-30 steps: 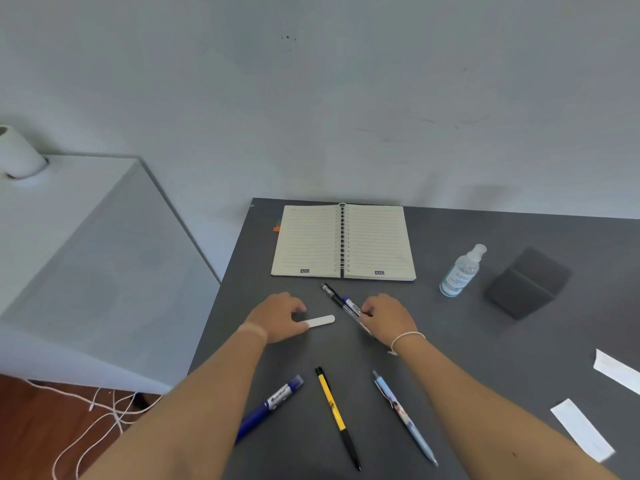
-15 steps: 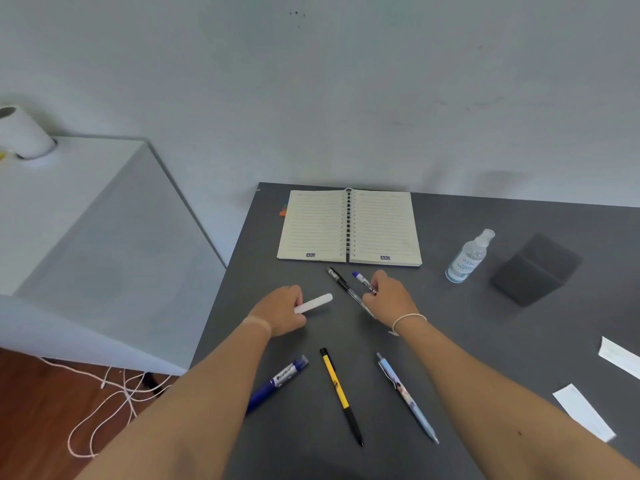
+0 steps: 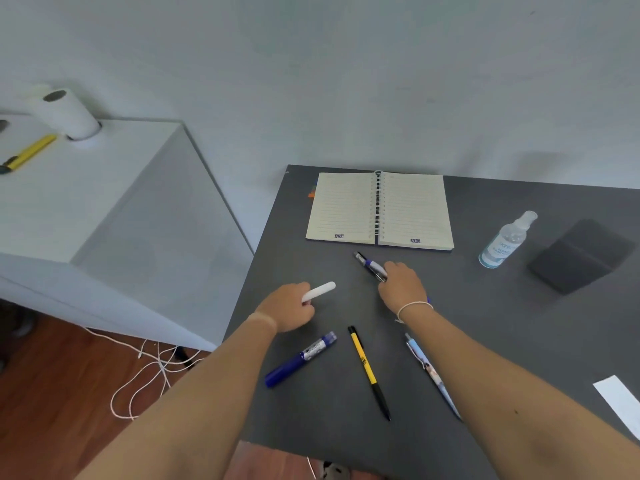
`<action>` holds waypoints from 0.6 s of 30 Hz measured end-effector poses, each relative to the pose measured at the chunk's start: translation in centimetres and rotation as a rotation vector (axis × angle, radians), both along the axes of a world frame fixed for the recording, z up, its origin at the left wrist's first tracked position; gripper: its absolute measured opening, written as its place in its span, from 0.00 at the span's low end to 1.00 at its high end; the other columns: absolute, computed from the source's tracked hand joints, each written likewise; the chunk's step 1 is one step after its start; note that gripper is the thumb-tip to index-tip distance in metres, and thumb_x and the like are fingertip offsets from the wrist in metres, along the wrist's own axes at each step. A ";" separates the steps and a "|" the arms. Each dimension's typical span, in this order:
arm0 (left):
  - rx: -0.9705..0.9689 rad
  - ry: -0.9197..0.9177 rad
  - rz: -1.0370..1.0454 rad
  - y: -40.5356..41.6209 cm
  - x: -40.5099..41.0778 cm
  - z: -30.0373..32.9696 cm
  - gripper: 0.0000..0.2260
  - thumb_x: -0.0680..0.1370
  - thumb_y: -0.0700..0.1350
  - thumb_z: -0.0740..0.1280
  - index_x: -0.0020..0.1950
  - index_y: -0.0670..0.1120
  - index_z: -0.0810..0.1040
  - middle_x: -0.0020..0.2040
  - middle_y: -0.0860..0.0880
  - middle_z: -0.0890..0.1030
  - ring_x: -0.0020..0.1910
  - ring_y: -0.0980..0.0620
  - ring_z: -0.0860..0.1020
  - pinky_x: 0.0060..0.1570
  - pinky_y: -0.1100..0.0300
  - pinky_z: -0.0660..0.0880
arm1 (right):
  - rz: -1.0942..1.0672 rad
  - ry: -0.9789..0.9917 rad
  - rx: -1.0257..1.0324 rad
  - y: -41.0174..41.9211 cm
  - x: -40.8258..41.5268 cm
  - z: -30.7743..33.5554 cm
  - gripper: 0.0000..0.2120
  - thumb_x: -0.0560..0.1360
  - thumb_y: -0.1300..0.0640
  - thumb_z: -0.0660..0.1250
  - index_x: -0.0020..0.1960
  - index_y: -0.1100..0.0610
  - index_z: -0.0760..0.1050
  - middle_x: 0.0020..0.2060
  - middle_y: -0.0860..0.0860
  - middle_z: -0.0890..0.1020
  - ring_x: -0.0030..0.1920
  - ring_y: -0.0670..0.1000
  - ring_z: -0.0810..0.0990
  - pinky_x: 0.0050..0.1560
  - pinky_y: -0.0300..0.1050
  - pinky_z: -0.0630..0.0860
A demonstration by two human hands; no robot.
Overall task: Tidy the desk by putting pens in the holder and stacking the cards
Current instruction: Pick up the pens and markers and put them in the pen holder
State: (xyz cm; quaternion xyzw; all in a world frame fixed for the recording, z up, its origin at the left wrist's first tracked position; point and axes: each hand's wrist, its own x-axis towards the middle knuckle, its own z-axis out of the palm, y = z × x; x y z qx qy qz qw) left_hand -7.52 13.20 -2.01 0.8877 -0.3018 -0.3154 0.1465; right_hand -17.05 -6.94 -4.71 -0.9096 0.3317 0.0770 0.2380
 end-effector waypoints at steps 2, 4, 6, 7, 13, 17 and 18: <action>-0.008 0.007 0.010 0.5 0.0 -0.2 0.05 0.73 0.43 0.61 0.38 0.46 0.66 0.36 0.49 0.72 0.35 0.47 0.70 0.36 0.56 0.66 | -0.026 0.005 0.026 0.2 -0.2 0.1 0.10 0.75 0.61 0.59 0.55 0.62 0.70 0.53 0.60 0.75 0.53 0.59 0.74 0.46 0.47 0.68; -0.008 0.009 0.014 0.7 -0.1 -0.3 0.06 0.72 0.44 0.62 0.37 0.46 0.66 0.36 0.49 0.72 0.35 0.47 0.70 0.35 0.57 0.66 | -0.064 -0.001 0.063 0.2 -0.6 0.2 0.07 0.73 0.60 0.61 0.50 0.61 0.69 0.50 0.59 0.75 0.51 0.59 0.74 0.44 0.46 0.67; -0.002 0.006 0.011 0.9 -0.2 -0.4 0.09 0.73 0.46 0.62 0.35 0.47 0.64 0.36 0.48 0.72 0.34 0.47 0.70 0.33 0.57 0.65 | -0.109 -0.023 0.107 0.2 -1.1 0.5 0.05 0.73 0.59 0.61 0.46 0.59 0.66 0.45 0.57 0.73 0.45 0.58 0.72 0.41 0.46 0.67; 0.002 0.002 0.008 1.0 -0.3 -0.4 0.10 0.73 0.47 0.61 0.34 0.47 0.63 0.35 0.49 0.71 0.33 0.48 0.69 0.32 0.57 0.64 | -0.129 -0.034 0.123 0.1 -1.5 0.6 0.05 0.73 0.59 0.61 0.45 0.59 0.65 0.43 0.56 0.72 0.43 0.57 0.71 0.40 0.46 0.67; -0.017 -0.008 0.065 0.7 -1.6 0.2 0.14 0.75 0.54 0.60 0.34 0.48 0.65 0.33 0.50 0.72 0.30 0.51 0.69 0.31 0.58 0.64 | -0.192 -0.077 0.183 -0.3 -4.1 1.6 0.02 0.74 0.60 0.56 0.43 0.58 0.66 0.36 0.53 0.71 0.36 0.55 0.71 0.35 0.45 0.65; -0.053 -0.003 0.085 0.6 -3.2 1.0 0.13 0.78 0.50 0.58 0.35 0.48 0.65 0.34 0.49 0.72 0.32 0.49 0.69 0.33 0.58 0.65 | -0.160 -0.102 0.209 -1.0 -6.4 2.4 0.05 0.73 0.63 0.56 0.45 0.60 0.70 0.37 0.53 0.73 0.38 0.57 0.72 0.38 0.45 0.67; -0.049 -0.011 0.084 0.7 -3.7 1.2 0.12 0.79 0.48 0.57 0.36 0.47 0.66 0.35 0.48 0.73 0.33 0.49 0.69 0.34 0.57 0.65 | -0.156 -0.114 0.243 -1.1 -7.0 2.4 0.07 0.73 0.63 0.56 0.47 0.59 0.72 0.38 0.53 0.74 0.38 0.56 0.72 0.38 0.45 0.68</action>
